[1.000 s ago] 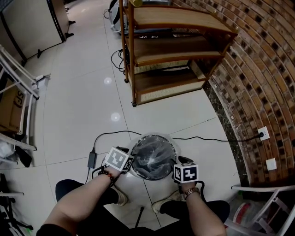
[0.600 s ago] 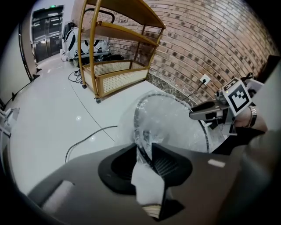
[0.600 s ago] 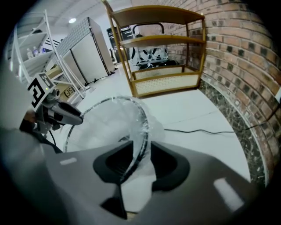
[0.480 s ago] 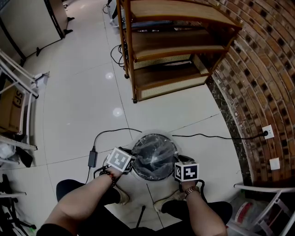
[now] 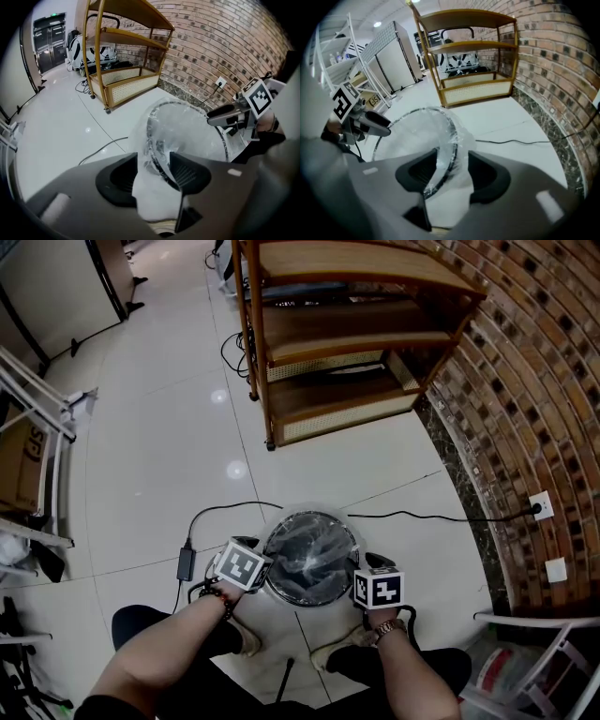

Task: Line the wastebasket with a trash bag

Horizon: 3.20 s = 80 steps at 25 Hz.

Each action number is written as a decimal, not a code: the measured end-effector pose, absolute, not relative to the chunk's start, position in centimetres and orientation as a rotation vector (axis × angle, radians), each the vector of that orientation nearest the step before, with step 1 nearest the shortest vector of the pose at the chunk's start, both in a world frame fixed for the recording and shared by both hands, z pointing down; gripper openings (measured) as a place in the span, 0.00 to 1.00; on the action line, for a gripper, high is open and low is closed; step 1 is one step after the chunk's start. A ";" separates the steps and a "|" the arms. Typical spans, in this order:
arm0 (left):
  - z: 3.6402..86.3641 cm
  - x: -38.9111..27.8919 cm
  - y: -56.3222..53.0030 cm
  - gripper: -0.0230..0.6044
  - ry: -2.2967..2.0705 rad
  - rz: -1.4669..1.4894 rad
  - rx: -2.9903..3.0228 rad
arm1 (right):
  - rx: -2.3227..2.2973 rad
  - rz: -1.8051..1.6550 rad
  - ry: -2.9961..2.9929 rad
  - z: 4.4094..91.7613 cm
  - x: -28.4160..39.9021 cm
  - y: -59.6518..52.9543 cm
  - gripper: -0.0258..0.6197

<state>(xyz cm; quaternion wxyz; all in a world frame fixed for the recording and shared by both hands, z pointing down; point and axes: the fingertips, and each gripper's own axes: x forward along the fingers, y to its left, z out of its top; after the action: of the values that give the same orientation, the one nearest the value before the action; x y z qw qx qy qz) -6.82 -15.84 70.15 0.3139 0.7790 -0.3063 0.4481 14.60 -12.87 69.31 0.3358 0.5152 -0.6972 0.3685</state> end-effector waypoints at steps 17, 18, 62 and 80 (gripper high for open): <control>63.2 -6.4 -15.4 0.46 -0.900 1.080 2.308 | 1.417 0.831 -1.918 61.5 12.6 -11.4 0.38; 62.6 -5.8 -15.5 0.46 -0.888 1.069 2.345 | 1.409 0.820 -1.929 61.2 12.0 -11.3 0.38; 52.6 0.1 -5.5 0.04 -0.828 0.806 2.744 | 1.410 0.520 -2.133 53.2 3.8 -5.9 0.04; 52.8 1.1 -5.6 0.04 -0.799 0.840 2.760 | 1.414 0.518 -2.156 53.0 3.4 -6.0 0.04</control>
<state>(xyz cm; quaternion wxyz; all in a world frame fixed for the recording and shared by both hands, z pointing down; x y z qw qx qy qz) 1.09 -5.63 52.78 0.0738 0.9195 -0.2662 0.2798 3.44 -6.00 52.99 0.2532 0.5201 -0.7931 0.1907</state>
